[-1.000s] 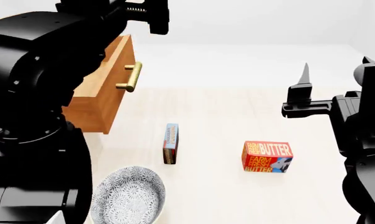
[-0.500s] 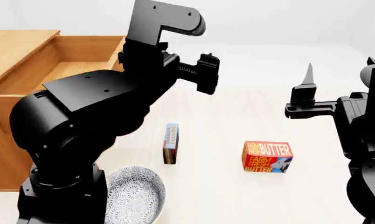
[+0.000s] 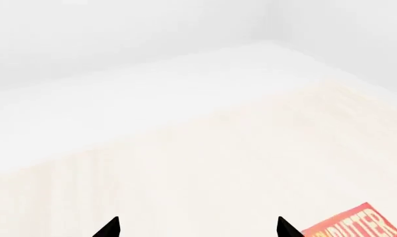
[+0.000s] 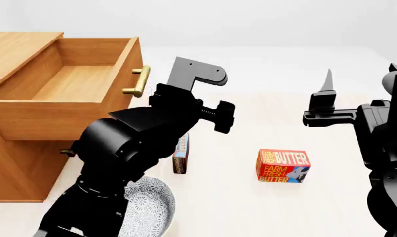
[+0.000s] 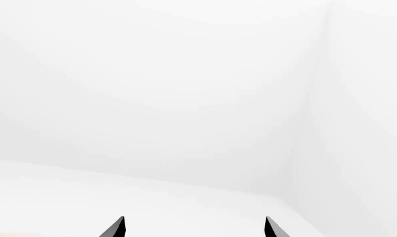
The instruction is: Put the chocolate pudding in the top drawer of the cabinet and close it.
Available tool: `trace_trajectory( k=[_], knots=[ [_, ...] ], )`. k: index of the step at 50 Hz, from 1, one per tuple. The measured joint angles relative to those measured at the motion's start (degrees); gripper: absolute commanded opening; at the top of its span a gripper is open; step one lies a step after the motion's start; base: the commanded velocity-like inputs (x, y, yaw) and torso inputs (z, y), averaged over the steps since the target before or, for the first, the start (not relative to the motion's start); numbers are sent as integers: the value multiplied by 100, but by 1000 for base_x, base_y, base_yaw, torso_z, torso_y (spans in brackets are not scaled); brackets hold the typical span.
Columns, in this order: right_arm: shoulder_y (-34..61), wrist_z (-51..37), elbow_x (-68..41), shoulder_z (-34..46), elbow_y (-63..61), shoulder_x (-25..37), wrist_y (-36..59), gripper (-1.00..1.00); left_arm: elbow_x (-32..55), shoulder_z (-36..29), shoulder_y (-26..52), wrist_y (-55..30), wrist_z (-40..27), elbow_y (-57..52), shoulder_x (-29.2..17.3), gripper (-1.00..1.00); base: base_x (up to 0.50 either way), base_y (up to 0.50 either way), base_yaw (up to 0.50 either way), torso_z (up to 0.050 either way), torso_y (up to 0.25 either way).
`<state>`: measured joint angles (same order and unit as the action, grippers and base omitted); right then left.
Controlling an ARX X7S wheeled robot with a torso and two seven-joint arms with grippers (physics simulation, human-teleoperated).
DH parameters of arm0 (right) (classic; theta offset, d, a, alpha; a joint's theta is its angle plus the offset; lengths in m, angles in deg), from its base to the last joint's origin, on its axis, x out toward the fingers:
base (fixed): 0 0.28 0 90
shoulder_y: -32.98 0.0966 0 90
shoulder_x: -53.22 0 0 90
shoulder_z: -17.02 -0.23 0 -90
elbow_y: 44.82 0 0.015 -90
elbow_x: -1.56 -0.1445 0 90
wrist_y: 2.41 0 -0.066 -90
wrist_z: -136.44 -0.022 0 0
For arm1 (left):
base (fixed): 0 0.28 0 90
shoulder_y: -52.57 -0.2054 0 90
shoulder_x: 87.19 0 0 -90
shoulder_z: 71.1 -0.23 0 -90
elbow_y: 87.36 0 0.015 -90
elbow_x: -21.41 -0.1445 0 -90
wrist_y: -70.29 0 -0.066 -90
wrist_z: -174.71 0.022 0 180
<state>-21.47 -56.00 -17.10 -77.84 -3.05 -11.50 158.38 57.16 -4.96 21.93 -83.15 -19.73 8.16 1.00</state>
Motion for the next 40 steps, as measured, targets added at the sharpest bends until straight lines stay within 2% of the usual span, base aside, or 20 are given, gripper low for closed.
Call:
trace_trajectory(
  k=[19,40],
  knots=[
    [-114,-5,-26,-71,56,9,-121,100,-58,-421,110,835,-95,1553,66,100,0,0,0,0,0],
    [-195,-38,-28,-59,120,26,-234,100,136,-599,318,1620,-188,2859,72,100,0,0,0,0,0]
  ],
)
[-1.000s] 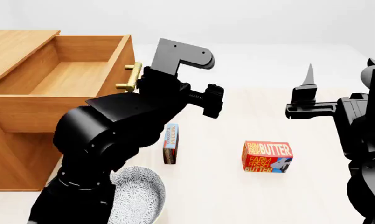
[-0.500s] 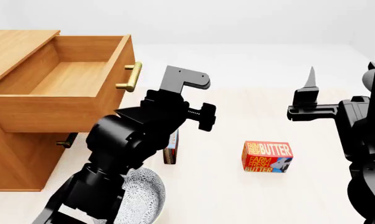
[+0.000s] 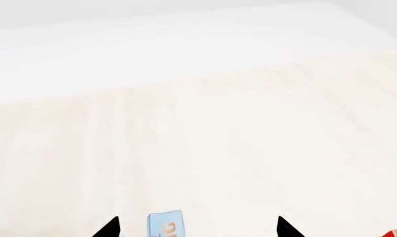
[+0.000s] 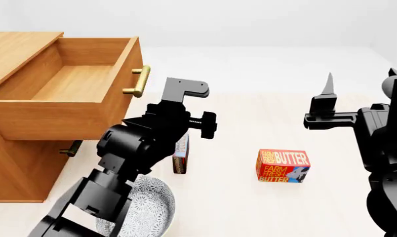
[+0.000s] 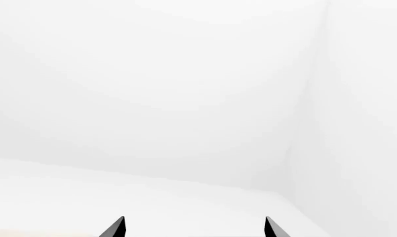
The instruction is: Put the chocolate pudding in the top drawer of the cabinet and close it.
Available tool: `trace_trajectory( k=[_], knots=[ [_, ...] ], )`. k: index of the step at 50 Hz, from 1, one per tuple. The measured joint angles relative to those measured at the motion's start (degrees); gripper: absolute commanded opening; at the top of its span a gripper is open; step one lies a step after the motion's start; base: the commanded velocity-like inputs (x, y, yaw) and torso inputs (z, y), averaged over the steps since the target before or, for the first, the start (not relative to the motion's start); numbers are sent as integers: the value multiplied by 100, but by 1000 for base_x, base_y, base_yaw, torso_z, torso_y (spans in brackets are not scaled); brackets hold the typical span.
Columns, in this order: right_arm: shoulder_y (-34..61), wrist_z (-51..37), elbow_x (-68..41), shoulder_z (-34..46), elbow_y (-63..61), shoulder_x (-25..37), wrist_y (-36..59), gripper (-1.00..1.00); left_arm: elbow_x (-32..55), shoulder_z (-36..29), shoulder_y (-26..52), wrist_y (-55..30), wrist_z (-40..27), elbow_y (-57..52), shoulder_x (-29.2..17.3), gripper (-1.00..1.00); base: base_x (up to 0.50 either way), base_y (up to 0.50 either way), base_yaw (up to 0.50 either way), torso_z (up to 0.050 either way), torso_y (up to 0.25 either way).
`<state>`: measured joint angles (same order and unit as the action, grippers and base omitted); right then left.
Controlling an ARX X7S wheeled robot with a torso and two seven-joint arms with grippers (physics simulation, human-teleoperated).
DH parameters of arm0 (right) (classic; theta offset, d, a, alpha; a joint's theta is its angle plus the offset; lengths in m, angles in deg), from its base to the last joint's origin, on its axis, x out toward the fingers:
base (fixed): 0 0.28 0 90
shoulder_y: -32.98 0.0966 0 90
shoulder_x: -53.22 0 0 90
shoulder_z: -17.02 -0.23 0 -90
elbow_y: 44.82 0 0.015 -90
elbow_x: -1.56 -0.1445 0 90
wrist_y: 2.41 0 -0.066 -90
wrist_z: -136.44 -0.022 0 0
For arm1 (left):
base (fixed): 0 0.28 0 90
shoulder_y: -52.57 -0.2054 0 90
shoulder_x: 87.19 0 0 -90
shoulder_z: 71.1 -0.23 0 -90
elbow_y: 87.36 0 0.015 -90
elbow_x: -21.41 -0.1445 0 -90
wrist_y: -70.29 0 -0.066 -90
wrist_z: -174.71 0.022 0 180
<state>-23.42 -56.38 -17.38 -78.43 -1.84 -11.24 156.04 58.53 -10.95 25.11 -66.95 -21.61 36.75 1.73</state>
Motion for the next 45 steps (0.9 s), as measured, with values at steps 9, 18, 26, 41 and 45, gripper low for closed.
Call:
trace_trajectory(
  k=[9,18,26,41,45],
  knots=[
    [-9,-17,-3,22,21,9,-26,100,121,-30,89,243,-67,441,0,100,0,0,0,0,0],
    [-5,-38,-1,63,56,14,-57,100,243,-68,170,431,-127,779,-7,100,0,0,0,0,0],
    [10,-56,-4,90,62,21,-59,100,334,-123,220,560,-156,954,-21,100,0,0,0,0,-85],
    [34,-88,-12,144,113,28,-85,100,503,-235,259,707,-135,1108,-55,100,0,0,0,0,-247],
    [43,-98,-13,161,129,26,-91,100,548,-264,264,731,-125,1125,-64,100,0,0,0,0,-250]
  ],
)
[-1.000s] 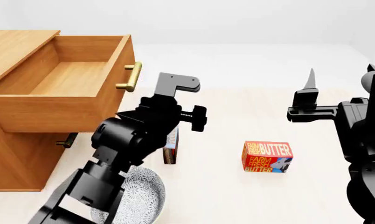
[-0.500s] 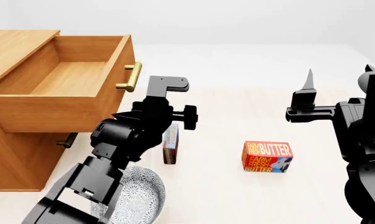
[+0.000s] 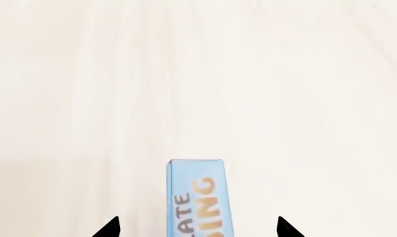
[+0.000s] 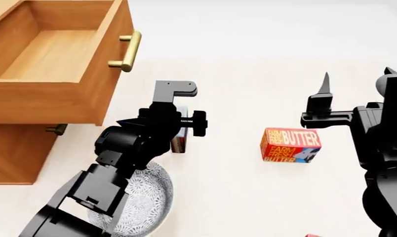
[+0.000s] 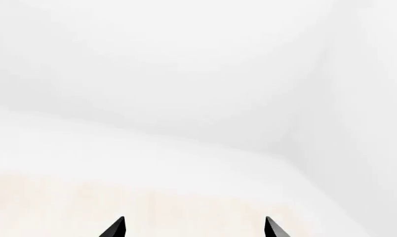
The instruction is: Put the chocolate pudding in the top drawer of the cabinet and close it.
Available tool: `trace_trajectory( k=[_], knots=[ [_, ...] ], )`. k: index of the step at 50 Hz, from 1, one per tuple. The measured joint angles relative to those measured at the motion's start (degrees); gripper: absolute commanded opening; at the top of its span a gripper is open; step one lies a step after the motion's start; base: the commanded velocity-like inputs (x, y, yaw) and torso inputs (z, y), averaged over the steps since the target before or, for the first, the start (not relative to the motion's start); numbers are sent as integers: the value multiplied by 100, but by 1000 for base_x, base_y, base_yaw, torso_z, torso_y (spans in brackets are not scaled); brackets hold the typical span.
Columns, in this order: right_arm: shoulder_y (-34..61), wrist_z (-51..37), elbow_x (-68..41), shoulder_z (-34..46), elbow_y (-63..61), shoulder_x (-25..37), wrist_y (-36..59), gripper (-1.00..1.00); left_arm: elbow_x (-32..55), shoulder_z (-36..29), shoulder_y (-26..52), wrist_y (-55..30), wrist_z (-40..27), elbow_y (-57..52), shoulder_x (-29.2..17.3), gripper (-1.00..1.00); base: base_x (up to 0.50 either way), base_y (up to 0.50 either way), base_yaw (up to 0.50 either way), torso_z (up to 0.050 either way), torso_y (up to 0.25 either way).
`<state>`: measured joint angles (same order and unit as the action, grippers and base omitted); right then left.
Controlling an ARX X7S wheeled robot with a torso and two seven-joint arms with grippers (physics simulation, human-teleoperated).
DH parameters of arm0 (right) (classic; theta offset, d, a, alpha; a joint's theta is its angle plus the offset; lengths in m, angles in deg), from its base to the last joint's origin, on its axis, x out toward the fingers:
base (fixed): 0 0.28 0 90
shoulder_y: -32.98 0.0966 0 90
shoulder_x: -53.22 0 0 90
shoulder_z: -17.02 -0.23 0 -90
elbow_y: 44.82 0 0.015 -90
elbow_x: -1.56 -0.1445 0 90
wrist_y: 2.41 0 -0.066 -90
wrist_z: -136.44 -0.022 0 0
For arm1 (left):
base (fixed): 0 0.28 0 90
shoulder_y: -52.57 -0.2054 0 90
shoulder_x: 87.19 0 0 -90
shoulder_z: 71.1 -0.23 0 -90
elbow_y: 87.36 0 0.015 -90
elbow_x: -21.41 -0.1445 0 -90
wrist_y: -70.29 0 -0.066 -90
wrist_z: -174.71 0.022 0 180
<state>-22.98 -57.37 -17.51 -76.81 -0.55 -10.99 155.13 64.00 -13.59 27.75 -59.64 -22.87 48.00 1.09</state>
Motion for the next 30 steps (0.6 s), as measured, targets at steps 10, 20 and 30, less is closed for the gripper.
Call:
trace_trajectory(
  k=[10,20,30],
  knots=[
    [4,-20,-8,36,35,0,-19,100,-13,-55,108,46,18,-51,-24,100,0,0,0,0,-250],
    [-8,-30,-25,49,65,3,-45,100,-121,-69,253,20,20,-342,-70,-100,0,0,0,0,-123],
    [-27,-38,-36,45,72,8,-74,100,16,-10,218,43,-18,-383,-92,-100,0,0,0,0,-5]
  ],
)
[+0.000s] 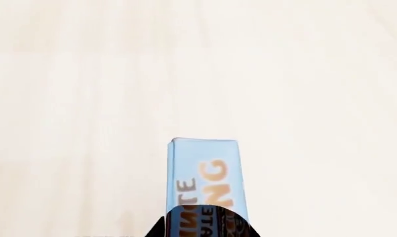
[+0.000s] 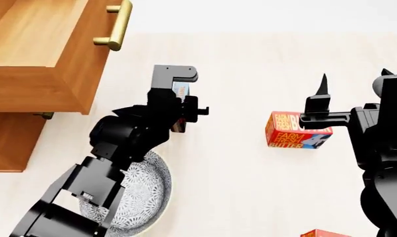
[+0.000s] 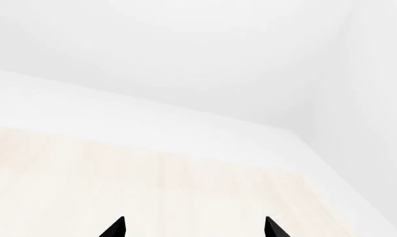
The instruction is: Put the chocolate pudding in the top drawer of the cabinet and close it.
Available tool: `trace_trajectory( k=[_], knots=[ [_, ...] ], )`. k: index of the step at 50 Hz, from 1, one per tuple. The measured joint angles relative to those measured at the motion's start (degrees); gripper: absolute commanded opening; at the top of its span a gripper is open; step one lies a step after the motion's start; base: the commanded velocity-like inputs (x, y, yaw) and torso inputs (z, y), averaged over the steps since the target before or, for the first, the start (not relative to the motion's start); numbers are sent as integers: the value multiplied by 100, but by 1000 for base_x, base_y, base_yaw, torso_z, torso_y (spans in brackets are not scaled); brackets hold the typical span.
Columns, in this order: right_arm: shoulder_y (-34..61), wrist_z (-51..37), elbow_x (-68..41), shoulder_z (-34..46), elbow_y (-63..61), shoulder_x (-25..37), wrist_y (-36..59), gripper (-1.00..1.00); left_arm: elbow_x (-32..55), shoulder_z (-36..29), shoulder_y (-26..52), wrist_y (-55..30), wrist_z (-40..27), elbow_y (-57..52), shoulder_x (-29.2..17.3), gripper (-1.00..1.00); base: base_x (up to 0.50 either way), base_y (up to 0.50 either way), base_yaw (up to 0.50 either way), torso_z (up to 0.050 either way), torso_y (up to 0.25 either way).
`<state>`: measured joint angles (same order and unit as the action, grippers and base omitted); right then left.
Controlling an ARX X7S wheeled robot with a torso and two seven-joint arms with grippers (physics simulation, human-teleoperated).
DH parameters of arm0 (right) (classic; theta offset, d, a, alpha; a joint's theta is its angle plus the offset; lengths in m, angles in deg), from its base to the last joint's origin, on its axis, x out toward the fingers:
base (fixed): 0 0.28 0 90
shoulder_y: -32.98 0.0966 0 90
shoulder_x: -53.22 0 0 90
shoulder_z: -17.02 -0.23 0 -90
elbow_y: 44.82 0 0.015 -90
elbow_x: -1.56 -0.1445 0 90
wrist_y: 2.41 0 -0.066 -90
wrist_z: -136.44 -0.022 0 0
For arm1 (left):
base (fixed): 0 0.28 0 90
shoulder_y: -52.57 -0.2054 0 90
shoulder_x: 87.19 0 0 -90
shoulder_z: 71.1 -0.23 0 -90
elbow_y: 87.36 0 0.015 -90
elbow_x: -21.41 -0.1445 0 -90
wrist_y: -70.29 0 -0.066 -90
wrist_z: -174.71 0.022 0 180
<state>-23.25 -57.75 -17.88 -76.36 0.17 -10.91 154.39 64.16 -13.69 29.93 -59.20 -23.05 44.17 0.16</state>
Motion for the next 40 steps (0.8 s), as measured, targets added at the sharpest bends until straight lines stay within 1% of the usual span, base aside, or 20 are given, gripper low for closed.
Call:
trace_trajectory(
  k=[20,40],
  knots=[
    [-38,-20,-46,-40,-43,13,-8,100,65,23,-142,21,-136,-261,-100,-100,-1,0,0,0,-3],
    [-54,-44,-98,-81,-93,32,7,100,571,-202,-439,-64,-146,-386,-189,-100,0,0,0,-13,246]
  ],
)
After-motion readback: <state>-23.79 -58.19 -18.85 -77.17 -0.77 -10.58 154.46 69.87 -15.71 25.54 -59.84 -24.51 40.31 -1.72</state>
